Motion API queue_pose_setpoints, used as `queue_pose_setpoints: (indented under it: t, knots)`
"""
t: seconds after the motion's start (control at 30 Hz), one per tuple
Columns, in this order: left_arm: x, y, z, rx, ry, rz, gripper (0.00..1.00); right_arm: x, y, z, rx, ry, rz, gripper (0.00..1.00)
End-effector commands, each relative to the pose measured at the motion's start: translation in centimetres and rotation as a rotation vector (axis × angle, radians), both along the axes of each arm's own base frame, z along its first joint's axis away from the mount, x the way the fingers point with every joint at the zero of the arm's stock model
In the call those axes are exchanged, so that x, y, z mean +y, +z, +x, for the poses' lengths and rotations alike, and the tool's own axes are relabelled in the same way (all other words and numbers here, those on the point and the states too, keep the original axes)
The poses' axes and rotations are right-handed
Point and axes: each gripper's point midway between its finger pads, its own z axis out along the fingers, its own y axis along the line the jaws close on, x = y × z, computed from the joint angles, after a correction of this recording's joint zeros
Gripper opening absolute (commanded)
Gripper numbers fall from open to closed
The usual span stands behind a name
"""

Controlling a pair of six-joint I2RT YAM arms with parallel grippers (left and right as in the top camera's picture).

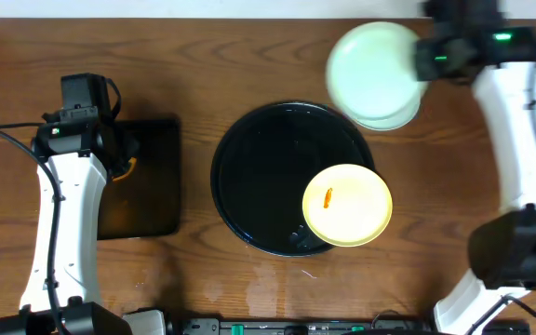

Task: Clean dirty plates on tray and stack at the side

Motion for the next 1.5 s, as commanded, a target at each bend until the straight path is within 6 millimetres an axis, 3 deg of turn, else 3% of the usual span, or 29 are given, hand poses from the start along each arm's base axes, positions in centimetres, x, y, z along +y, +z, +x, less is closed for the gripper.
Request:
queue_pose_setpoints:
  t: [0.0,0.07,0.17,0.3,0.43,0.5,0.6,0.77,0.87,0.93,1.1,1.33,1.47]
  knots:
    - [0.2,-0.3,-0.3,0.02,-0.009,0.01,0.08,-2.3,-0.9,0.1,0.025,-0.045,0.192,0.01]
    - [0.2,-0.3,-0.3,0.02,-0.009,0.011,0.08,-4.8,-2.3,0.5,0.04,-0.089,0.227,0.01]
    - [0.2,-0.3,-0.3,0.019,-0.009,0.01,0.08,-6.3,-4.7,1.5,0.063,-0.105,0.294,0.01]
    - [0.2,-0.3,-0.3,0.018,-0.007,0.007,0.07,-6.5,-8.9,3.5,0.1,-0.151,0.389,0.01]
    - [0.1,-0.3,-0.3,0.019,-0.008,0.005,0.08,-5.6,-12.9,5.2,0.127,-0.15,0.401,0.01]
    - [0.1,-0.3,-0.3,0.019,-0.008,0.005,0.08,-4.9,-14.3,5.5,0.145,-0.141,0.403,0.08]
    - [0.1,-0.3,-0.3,0.019,-0.008,0.005,0.08,-3.8,-15.0,5.5,0.165,-0.125,0.402,0.28]
    - [0.1,-0.3,-0.3,0.019,-0.008,0.005,0.08,-2.4,-13.0,5.1,0.152,-0.097,0.396,0.36]
    - [0.1,-0.3,-0.3,0.019,-0.008,0.005,0.08,-1.4,-10.8,3.5,0.17,-0.066,0.385,0.4]
    - [0.1,-0.3,-0.3,0.019,-0.008,0.005,0.08,-0.2,-9.2,1.3,0.216,-0.04,0.368,0.44]
    - [0.1,-0.3,-0.3,0.018,-0.008,0.005,0.08,1.9,-6.8,-6.3,0.433,-0.034,0.275,0.43]
    - [0.2,-0.2,-0.1,0.008,-0.008,0.007,0.08,4.4,-6.1,-12.5,0.66,-0.128,0.2,0.42]
    - [0.2,-0.2,-0.1,0.008,-0.008,0.007,0.08,3.3,-7.2,-15.2,0.752,-0.262,0.008,0.49]
